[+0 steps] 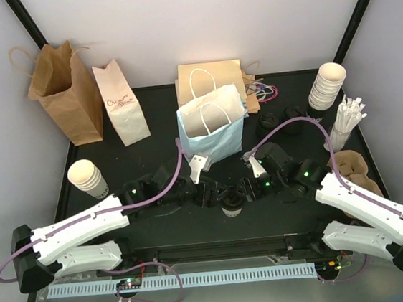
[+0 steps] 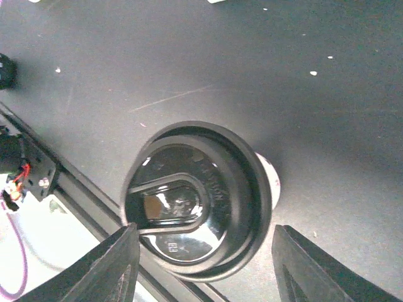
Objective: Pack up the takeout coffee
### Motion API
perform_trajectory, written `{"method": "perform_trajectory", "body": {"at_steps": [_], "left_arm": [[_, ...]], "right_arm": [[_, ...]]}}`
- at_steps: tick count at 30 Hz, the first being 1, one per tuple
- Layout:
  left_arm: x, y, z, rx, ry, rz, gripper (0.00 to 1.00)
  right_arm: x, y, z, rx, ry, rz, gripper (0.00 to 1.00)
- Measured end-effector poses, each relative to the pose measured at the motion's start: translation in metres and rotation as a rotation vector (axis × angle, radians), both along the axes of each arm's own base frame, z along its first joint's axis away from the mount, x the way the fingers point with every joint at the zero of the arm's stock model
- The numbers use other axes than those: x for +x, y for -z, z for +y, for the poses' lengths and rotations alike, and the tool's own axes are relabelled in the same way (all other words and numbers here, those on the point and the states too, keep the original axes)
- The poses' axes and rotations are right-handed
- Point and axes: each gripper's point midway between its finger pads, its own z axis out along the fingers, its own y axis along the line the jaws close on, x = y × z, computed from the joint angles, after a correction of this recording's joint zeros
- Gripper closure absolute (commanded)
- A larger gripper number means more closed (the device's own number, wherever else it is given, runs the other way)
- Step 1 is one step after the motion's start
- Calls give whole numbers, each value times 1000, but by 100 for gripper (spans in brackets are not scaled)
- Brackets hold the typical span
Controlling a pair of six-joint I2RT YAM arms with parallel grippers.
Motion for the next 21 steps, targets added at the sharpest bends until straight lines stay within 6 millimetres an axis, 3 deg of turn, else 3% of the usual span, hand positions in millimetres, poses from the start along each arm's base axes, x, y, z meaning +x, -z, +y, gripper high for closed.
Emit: {"method": "perform_trajectory", "body": {"at_steps": [8,16,18,20,21], "left_arm": [[14,11,-5,-5,-27,61,27],[17,18,-2,14,-27,81,21],[19,18,-1,14,-31,78,18],[20,17,3,9,-39,73,16],[21,17,5,7,-43,71,14]], "right_arm": [[-3,-5,5,47,-15,8,38],[-1,2,4,-19,-59,-6,31],[2,0,3,-44,-66,-28,23],[4,-5,3,-59,-75,-60,4],[6,-9,3,-65,-79,-80,0]]}}
